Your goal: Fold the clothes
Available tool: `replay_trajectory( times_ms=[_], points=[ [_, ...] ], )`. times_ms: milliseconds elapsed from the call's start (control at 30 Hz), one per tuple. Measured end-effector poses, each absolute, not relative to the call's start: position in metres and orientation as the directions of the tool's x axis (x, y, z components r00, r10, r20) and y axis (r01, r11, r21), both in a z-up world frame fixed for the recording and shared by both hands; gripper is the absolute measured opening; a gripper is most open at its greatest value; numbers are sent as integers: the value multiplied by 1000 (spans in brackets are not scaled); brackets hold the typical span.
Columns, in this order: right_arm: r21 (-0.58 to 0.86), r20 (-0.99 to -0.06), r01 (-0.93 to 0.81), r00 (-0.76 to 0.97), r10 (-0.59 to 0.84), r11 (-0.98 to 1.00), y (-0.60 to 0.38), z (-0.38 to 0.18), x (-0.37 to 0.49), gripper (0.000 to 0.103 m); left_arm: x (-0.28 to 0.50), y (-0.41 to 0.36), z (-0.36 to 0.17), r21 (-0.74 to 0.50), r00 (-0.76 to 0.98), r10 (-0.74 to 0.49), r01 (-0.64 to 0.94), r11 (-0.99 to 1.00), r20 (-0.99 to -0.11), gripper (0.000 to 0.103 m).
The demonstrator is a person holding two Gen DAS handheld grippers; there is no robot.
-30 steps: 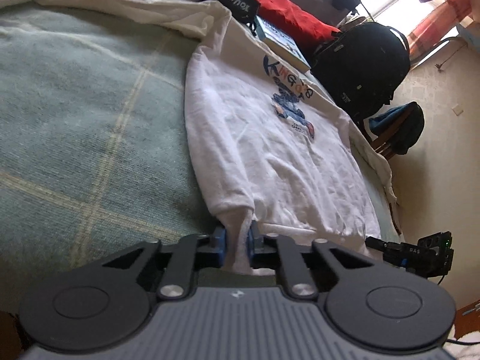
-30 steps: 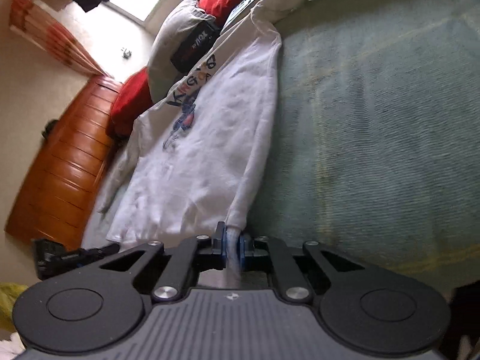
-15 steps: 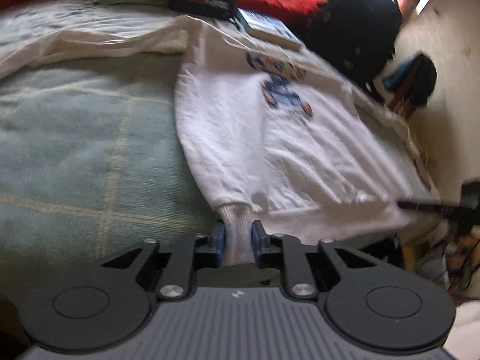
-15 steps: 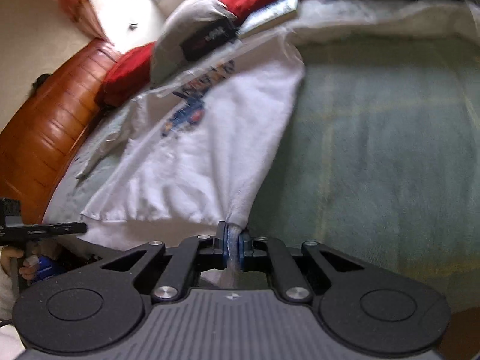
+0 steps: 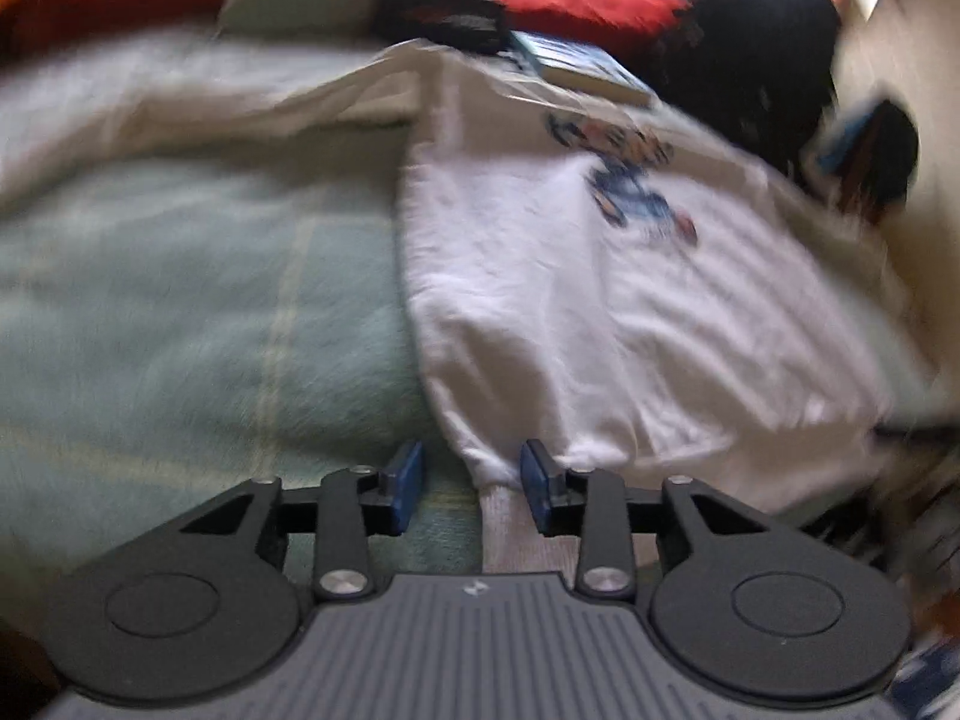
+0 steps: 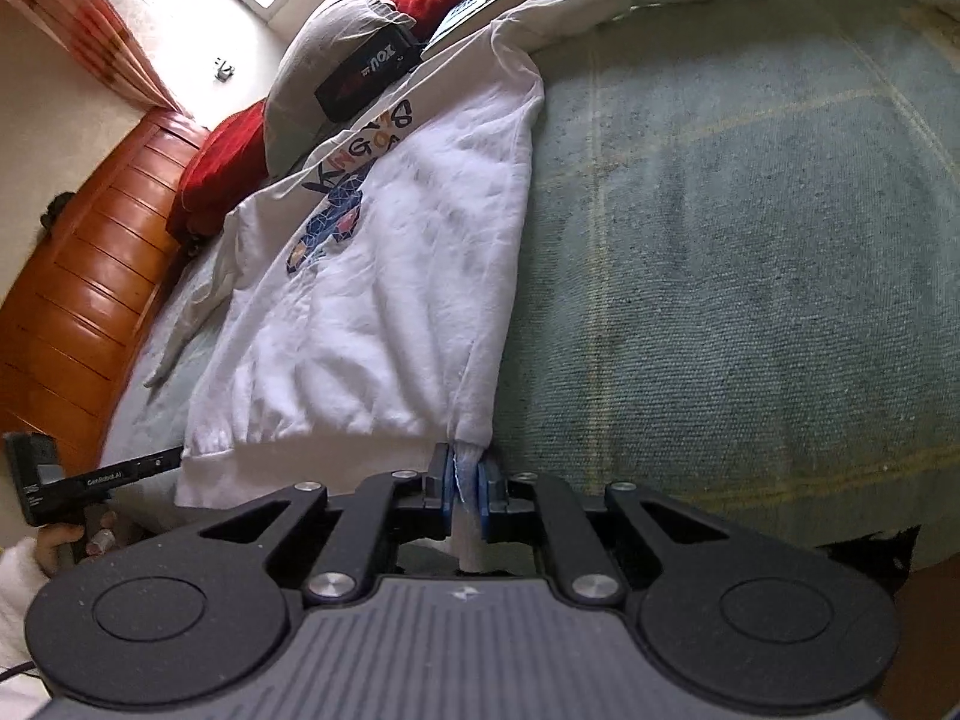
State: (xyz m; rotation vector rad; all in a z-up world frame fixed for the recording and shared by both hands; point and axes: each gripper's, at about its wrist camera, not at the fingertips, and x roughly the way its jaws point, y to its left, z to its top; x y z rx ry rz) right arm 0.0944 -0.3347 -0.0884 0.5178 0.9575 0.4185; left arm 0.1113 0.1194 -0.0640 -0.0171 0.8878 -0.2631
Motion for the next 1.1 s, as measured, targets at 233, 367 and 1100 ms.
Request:
replay_trajectory(
  times_ms=[233,367,1100],
  points=[
    [454,-694,-183,541,475,872,-311,-81,88,11,103,102,-59,-77,616,-213,240,968,-759,8],
    [423,-686,-215,558,466,880,-311,-69,86,8,97,115,-42,-125,638,-244,226,966,-730,6],
    [88,-714,-454,592,374,887,-235,-33,166,50,219,70,-28,15,668,-336,461,887,-664,51]
  ],
)
